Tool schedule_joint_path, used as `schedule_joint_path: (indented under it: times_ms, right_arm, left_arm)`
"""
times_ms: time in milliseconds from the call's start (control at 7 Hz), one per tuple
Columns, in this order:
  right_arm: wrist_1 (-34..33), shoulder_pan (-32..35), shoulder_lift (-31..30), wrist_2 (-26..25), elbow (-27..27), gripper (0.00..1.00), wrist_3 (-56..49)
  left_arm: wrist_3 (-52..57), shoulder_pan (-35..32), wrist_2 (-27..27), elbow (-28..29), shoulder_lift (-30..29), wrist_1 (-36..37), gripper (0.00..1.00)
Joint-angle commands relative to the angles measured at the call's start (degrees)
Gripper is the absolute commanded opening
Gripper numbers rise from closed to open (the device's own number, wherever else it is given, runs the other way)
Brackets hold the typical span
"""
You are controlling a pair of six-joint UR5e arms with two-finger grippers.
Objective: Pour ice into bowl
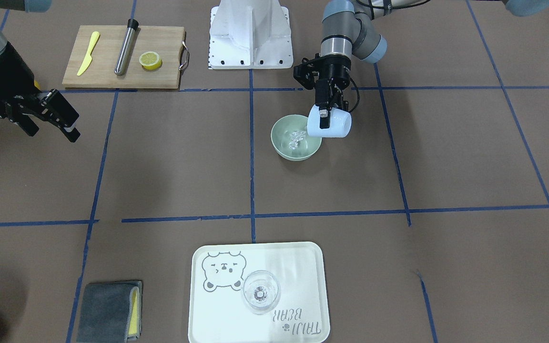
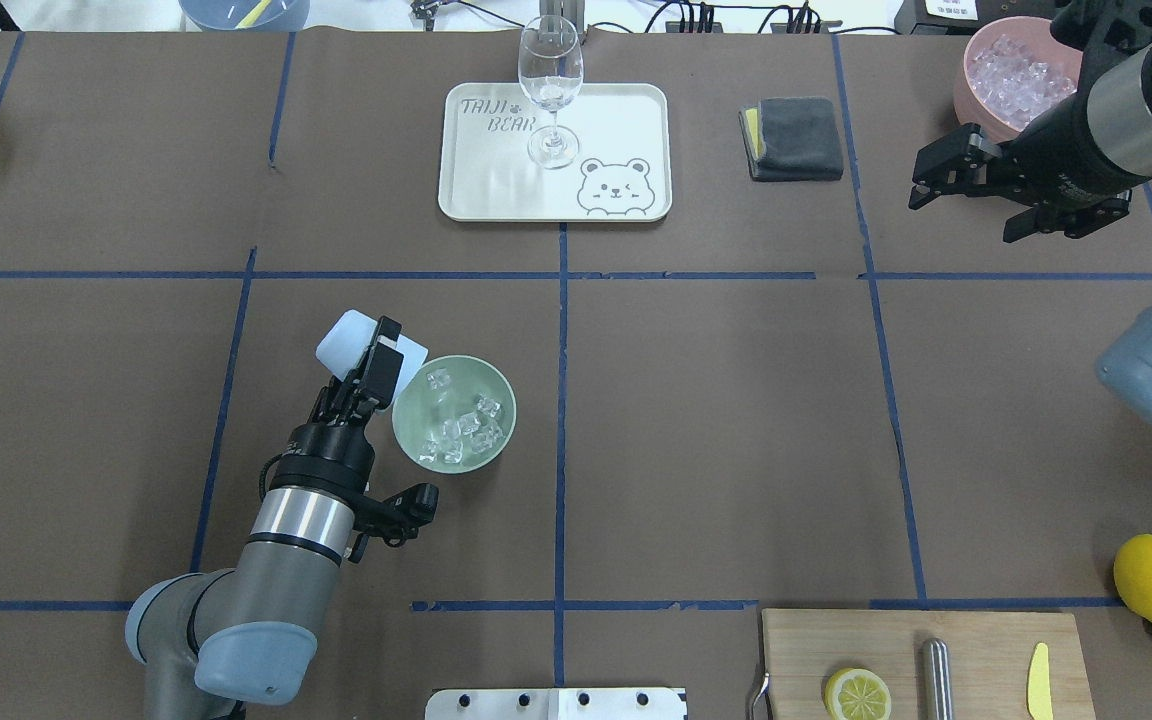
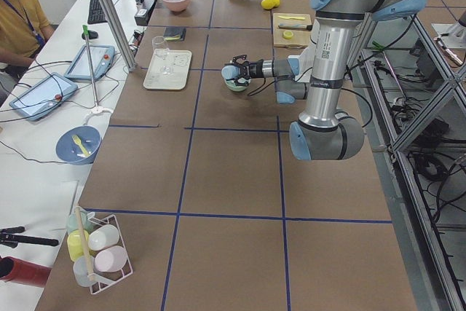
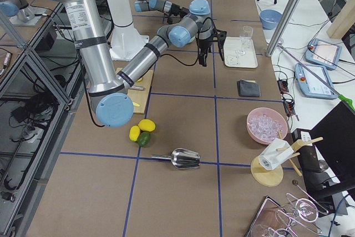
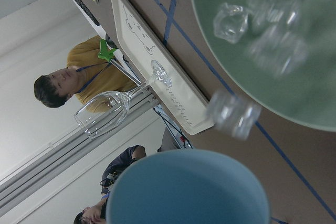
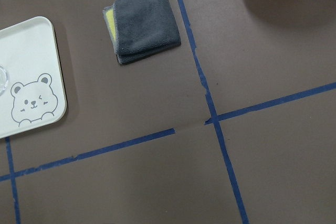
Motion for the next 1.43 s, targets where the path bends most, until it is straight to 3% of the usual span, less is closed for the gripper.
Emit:
schedule_joint_path:
  times_ms: [0,143,286,429,714,1000,1143,1286]
  right_arm:
    - [0.00,-0.01,-0.28,0.04,-0.07,1.00,0.06]
    - [0.00,-0.01,-0.37,-0.13,-0.15,1.00,0.06]
    - [0.09,-0.01,-0.46,-0.40,-0.24,1.00,-0.03]
    - [0.17,-0.01,-0.11,-0.40,-0.07,1.00,-0.03]
    - [0.26,-0.01,0.07,-1.45,0.02,1.00,-0.64]
    - [0.26,0.25,0.07,-1.54,0.11,1.00,-0.99]
    - [0.26,0.25,0.24,-1.63,0.28,1.00,-0.99]
    - [0.26,0.25,0.33,-2.07,0.20,1.00,-0.99]
  left_arm:
    - [2.28,0.17,1.09,0.09,-0.02,-0.44,0.00]
    - [1.49,0.17,1.18,-0.09,0.07,-4.02,0.00]
    - [0.96,0.08,1.70,0.17,0.77,-13.62,0.00]
    - [-3.13,-0.10,1.97,0.87,1.04,-16.24,0.00]
    - [-14.55,-0.62,1.79,0.88,2.26,-16.09,0.00]
    - [-16.17,-1.85,1.44,0.79,5.86,-16.36,0.00]
    - [-22.27,-3.51,-1.69,0.79,8.31,-16.36,0.00]
    - [-29.55,-7.09,-8.25,0.88,10.94,-16.36,0.00]
